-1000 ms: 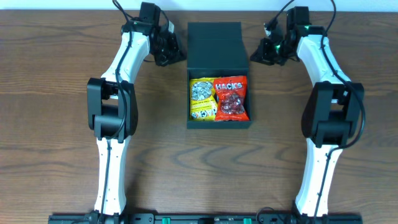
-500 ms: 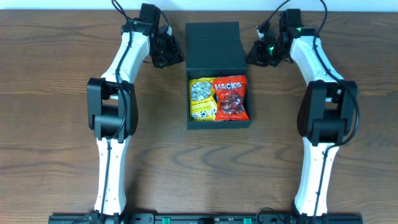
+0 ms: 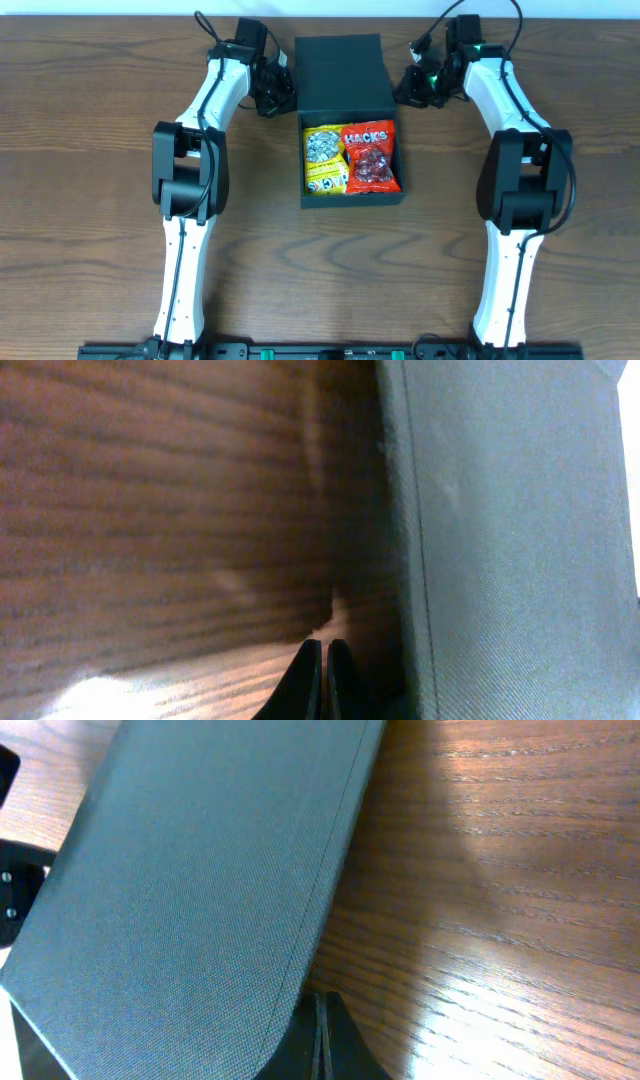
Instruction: Pack container
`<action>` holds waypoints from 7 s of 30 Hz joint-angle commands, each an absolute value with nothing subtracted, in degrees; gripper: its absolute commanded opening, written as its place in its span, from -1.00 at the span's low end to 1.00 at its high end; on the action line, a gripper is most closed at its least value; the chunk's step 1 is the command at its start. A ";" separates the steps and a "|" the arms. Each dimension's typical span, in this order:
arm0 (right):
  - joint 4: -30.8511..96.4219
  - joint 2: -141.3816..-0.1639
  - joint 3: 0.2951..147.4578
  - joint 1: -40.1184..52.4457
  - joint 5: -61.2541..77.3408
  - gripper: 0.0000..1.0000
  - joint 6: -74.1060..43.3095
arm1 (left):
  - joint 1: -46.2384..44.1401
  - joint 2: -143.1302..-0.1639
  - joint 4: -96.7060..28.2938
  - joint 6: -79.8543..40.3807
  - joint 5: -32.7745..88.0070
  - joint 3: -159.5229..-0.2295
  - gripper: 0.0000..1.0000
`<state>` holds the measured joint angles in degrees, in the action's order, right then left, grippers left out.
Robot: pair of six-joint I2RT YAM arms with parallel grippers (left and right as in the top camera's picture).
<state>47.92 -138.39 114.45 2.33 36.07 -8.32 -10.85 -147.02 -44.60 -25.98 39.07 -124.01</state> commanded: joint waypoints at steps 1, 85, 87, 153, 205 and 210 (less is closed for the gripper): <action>47.27 -139.96 115.26 3.07 44.25 -0.97 -8.69 | -11.29 -147.44 -43.13 -27.09 42.26 -124.77 -0.89; 66.76 -72.86 75.72 1.80 23.33 -0.97 17.30 | -24.43 -141.43 -96.82 37.50 47.53 -149.40 -0.88; 63.64 -70.30 69.91 1.80 24.77 -0.97 15.42 | -25.76 -141.43 -96.82 37.80 46.81 -147.30 -0.89; 25.87 -47.70 43.18 32.69 -4.27 -0.97 -12.86 | -26.15 -125.47 -87.72 28.01 24.95 -132.40 -0.89; 74.11 -19.51 57.69 25.15 0.05 0.98 -23.73 | -17.93 -57.10 -66.11 12.23 16.25 -73.01 0.91; 77.28 -19.51 57.69 25.15 0.05 0.98 -23.73 | -12.34 -48.01 -48.75 10.20 9.85 -63.96 0.91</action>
<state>76.51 -19.46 57.74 26.04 0.45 -23.05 -15.77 -52.86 -53.17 10.90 15.11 -68.69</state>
